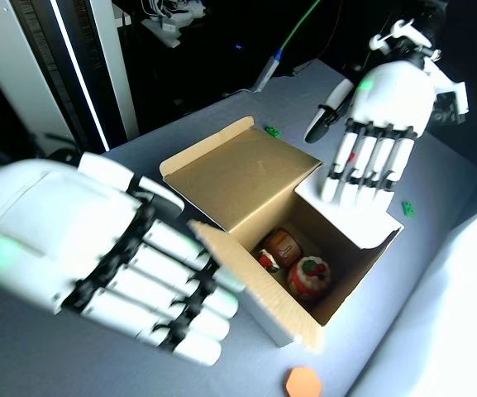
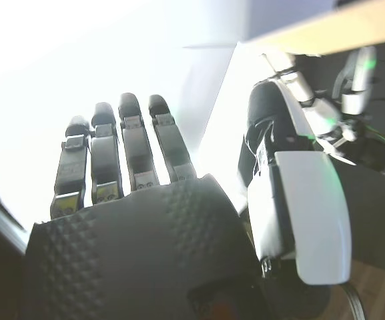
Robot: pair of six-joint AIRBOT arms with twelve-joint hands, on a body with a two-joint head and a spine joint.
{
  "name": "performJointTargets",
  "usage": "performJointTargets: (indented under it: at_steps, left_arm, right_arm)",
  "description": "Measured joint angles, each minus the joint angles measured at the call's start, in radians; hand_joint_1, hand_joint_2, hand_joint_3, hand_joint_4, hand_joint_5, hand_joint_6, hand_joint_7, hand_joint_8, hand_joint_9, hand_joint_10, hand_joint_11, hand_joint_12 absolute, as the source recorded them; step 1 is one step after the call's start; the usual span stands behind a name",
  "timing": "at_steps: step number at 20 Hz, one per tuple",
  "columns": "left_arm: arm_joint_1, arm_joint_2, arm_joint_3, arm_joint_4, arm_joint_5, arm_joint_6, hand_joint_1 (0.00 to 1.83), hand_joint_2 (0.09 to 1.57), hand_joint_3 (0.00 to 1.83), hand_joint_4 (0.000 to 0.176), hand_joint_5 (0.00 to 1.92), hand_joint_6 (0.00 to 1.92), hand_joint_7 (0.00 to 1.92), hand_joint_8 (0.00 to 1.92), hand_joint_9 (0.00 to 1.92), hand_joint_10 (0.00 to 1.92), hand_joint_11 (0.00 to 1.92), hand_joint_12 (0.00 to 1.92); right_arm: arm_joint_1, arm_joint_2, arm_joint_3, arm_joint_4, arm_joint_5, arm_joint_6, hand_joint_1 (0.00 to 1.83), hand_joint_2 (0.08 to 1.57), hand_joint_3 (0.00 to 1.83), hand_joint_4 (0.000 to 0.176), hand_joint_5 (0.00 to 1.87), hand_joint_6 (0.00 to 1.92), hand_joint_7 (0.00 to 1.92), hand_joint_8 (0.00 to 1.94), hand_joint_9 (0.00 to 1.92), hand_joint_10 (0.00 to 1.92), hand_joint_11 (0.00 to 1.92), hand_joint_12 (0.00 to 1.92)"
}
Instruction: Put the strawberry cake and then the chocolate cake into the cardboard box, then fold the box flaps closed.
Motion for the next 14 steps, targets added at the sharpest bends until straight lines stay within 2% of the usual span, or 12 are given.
performJointTargets:
  at_steps: [2, 4, 6, 8, 10, 14]
  left_arm:
    - [-0.03, 0.017, 0.006, 0.006, 0.003, -0.015, 0.0, 1.2, 0.0, 0.0, 0.16, 0.0, 0.16, 0.0, 0.18, 0.01, 0.0, 0.66]
    - [-0.042, 0.032, 0.016, 0.018, 0.003, -0.026, 0.0, 1.21, 0.0, 0.0, 0.16, 0.0, 0.16, 0.0, 0.19, 0.01, 0.0, 0.66]
    - [-0.042, 0.047, 0.035, 0.06, -0.004, -0.035, 0.0, 1.22, 0.0, 0.0, 0.16, 0.0, 0.16, 0.0, 0.19, 0.0, 0.0, 0.69]
    - [-0.041, 0.062, 0.048, 0.076, -0.006, -0.048, 0.0, 1.22, 0.0, 0.0, 0.16, 0.0, 0.17, 0.0, 0.19, 0.0, 0.0, 0.71]
    - [-0.027, 0.083, 0.048, 0.073, -0.015, -0.049, 0.0, 1.21, 0.0, 0.0, 0.16, 0.0, 0.17, 0.0, 0.19, 0.0, 0.0, 0.7]
    - [0.02, 0.111, 0.029, 0.09, -0.036, -0.051, 0.0, 1.21, 0.0, 0.0, 0.15, 0.0, 0.15, 0.0, 0.18, 0.0, 0.0, 0.66]
  right_arm:
    - [0.0, -0.034, 0.0, 0.0, -0.012, -0.018, 0.0, 1.27, 0.0, 0.0, 0.12, 0.0, 0.15, 0.0, 0.11, 0.01, 0.0, 0.33]
    - [0.0, -0.061, 0.001, -0.002, -0.013, -0.019, 0.0, 1.25, 0.0, 0.0, 0.08, 0.0, 0.14, 0.0, 0.1, 0.0, 0.0, 0.32]
    - [-0.012, -0.091, 0.016, -0.001, -0.004, -0.038, 0.0, 1.23, 0.0, 0.0, 0.08, 0.0, 0.15, 0.0, 0.12, 0.01, 0.0, 0.43]
    - [-0.026, -0.115, 0.035, 0.0, 0.006, -0.046, 0.0, 1.23, 0.0, 0.0, 0.09, 0.01, 0.15, 0.01, 0.12, 0.01, 0.0, 0.4]
    - [-0.048, -0.134, 0.048, -0.005, 0.027, -0.05, 0.0, 1.26, 0.0, 0.0, 0.14, 0.01, 0.17, 0.01, 0.14, 0.01, 0.0, 0.35]
    - [-0.064, -0.145, 0.049, -0.011, 0.055, -0.052, 0.0, 1.23, 0.0, 0.0, 0.11, 0.0, 0.17, 0.0, 0.14, 0.01, 0.0, 0.4]
